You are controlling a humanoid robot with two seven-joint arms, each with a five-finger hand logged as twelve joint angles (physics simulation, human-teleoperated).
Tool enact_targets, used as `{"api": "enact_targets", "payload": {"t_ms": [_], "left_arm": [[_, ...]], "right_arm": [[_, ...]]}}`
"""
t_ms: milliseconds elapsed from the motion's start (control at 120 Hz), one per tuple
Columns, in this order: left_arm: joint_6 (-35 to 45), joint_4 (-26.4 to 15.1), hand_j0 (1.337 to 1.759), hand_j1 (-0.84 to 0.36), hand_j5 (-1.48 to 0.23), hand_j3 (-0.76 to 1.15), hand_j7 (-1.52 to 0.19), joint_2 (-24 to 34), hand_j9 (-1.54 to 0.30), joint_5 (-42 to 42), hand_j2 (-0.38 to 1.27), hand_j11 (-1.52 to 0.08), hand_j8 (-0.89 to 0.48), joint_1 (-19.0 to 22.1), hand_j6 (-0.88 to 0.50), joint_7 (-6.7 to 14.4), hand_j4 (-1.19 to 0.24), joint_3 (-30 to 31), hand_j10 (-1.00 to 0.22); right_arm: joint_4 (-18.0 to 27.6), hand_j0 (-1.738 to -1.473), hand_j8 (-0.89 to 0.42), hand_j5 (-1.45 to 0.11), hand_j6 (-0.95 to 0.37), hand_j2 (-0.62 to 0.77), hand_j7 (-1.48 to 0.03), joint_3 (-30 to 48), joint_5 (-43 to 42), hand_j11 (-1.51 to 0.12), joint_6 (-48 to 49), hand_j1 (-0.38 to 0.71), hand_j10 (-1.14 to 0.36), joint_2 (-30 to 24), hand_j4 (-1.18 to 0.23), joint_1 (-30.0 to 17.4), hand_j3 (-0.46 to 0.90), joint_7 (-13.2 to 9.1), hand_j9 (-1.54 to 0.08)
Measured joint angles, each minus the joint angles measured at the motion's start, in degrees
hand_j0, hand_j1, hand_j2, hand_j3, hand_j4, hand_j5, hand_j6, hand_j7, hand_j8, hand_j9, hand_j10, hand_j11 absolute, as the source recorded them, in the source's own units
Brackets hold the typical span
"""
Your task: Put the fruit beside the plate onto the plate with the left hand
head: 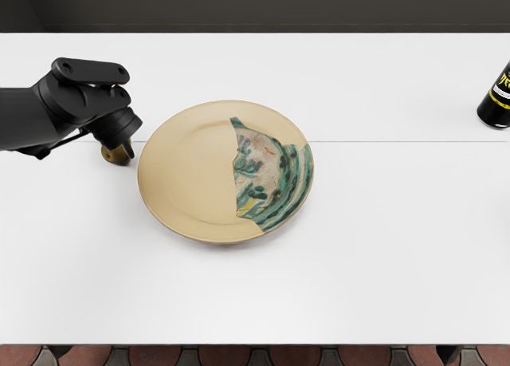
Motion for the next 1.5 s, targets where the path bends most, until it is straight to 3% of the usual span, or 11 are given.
{"api": "enact_targets", "payload": {"t_ms": [592,1133,1500], "left_arm": [[0.0,1.2,1.658,0.08,-0.29,0.00,-0.29,-0.1,-0.29,0.1,0.05,-0.29,-0.23,1.9,-0.23,0.0,-0.23,0.0,-0.23],[-0.2,1.1,1.658,-0.09,-0.48,0.00,-0.47,-0.3,-0.47,0.2,0.07,-0.47,-0.37,2.7,-0.37,0.0,-0.37,0.0,-0.37],[-0.2,1.3,1.658,-0.13,-0.52,0.00,-0.52,-1.2,-0.52,0.5,0.08,-0.52,-0.40,2.9,-0.39,0.0,-0.41,0.0,-0.40]], "right_arm": [[0.0,-1.658,-0.02,-0.03,-0.02,0.00,-0.03,0.0,0.0,-0.03,0.0,-0.32,-0.02,0.0,-0.02,0.0,0.00,0.0,-0.03],[0.0,-1.658,-0.02,-0.03,-0.02,0.00,-0.03,0.0,0.0,-0.03,0.0,-0.32,-0.02,0.0,-0.02,0.0,0.00,0.0,-0.03],[0.0,-1.658,-0.02,-0.03,-0.02,0.00,-0.03,0.0,0.0,-0.03,0.0,-0.32,-0.02,0.0,-0.02,0.0,0.00,0.0,-0.03]]}}
